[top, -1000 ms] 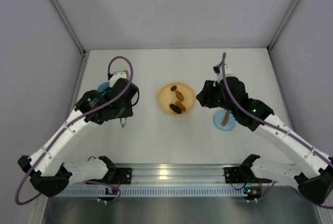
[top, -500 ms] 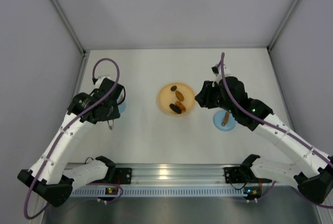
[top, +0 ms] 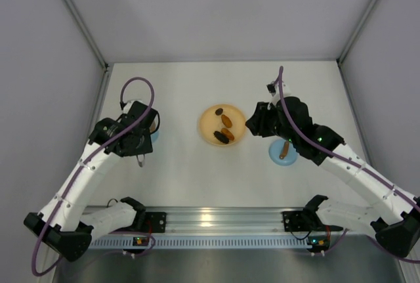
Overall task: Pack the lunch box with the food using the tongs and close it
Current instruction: Place the fake food in the packing box.
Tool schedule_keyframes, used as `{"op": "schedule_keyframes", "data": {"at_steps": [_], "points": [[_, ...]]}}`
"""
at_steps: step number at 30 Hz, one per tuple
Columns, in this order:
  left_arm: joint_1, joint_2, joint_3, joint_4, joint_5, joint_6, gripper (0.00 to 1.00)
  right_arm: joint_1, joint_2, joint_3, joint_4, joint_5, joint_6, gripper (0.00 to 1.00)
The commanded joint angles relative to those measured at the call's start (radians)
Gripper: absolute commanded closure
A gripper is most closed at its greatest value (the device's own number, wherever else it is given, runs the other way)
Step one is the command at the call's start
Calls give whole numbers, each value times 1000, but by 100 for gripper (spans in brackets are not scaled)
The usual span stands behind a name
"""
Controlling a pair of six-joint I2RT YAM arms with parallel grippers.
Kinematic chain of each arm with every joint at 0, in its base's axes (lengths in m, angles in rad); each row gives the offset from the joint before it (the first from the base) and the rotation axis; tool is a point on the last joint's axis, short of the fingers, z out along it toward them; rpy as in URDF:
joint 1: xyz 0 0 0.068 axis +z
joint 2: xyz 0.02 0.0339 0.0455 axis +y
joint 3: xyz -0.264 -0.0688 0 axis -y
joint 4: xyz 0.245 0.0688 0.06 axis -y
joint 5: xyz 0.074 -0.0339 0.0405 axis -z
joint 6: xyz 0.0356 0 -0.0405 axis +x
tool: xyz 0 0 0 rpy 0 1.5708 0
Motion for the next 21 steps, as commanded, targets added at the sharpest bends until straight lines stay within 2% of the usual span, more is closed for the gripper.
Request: {"op": "schedule_keyframes", "data": {"at_steps": [1, 9, 14, 21], "points": [[7, -15, -16, -26, -9, 4, 57, 8, -16, 6, 77, -7, -3, 64], [6, -7, -1, -18, -19, 7, 47, 8, -19, 6, 74, -7, -5, 64], [7, 21, 67, -7, -7, 31, 48, 8, -20, 15, 69, -4, -5, 64], [-13, 157, 267, 19, 60, 88, 50, 8, -30, 40, 35, 25, -13, 64]]}}
